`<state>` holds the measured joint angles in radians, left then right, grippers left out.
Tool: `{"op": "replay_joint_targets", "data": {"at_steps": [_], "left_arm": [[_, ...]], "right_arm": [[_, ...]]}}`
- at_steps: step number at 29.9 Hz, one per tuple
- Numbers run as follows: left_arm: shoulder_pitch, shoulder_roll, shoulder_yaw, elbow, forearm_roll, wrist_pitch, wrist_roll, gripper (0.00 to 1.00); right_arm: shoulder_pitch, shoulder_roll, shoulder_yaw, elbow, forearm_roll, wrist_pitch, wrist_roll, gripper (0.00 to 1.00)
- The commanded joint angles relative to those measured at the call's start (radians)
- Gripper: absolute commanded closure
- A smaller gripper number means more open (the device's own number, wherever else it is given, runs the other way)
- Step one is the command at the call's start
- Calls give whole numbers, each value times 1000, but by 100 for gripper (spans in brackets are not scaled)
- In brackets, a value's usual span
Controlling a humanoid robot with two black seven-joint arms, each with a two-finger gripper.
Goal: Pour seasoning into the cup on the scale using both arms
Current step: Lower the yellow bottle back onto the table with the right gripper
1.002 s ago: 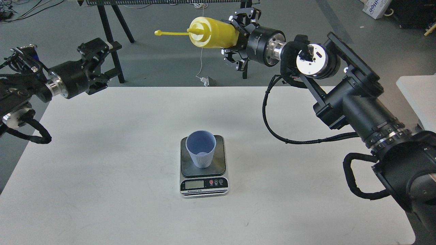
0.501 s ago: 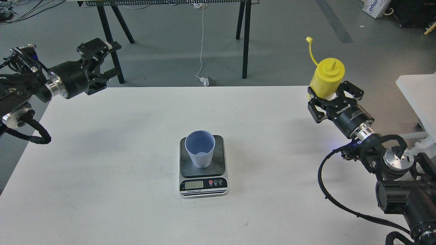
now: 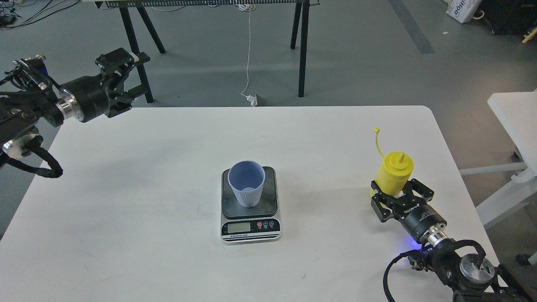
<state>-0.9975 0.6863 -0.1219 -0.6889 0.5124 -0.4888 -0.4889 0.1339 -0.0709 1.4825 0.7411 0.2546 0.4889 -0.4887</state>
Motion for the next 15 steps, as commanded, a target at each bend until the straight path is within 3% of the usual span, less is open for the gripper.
{"op": "replay_joint_targets", "data": {"at_steps": [1, 6, 7, 10, 15], "left_arm": [[0, 4, -1, 0, 0, 0, 0, 1], [0, 4, -1, 0, 0, 0, 0, 1], [0, 2, -1, 0, 0, 0, 0, 1], [0, 2, -1, 0, 0, 0, 0, 1], [2, 2, 1, 0, 0, 0, 0, 1]], "right_arm": [[0, 11, -28, 0, -2, 0, 0, 72], [1, 11, -82, 4, 0, 0, 0, 60], [3, 11, -88, 4, 0, 0, 0, 55], [-5, 11, -103, 12, 0, 0, 0, 26], [-8, 7, -100, 18, 2, 0, 0, 12]]}}
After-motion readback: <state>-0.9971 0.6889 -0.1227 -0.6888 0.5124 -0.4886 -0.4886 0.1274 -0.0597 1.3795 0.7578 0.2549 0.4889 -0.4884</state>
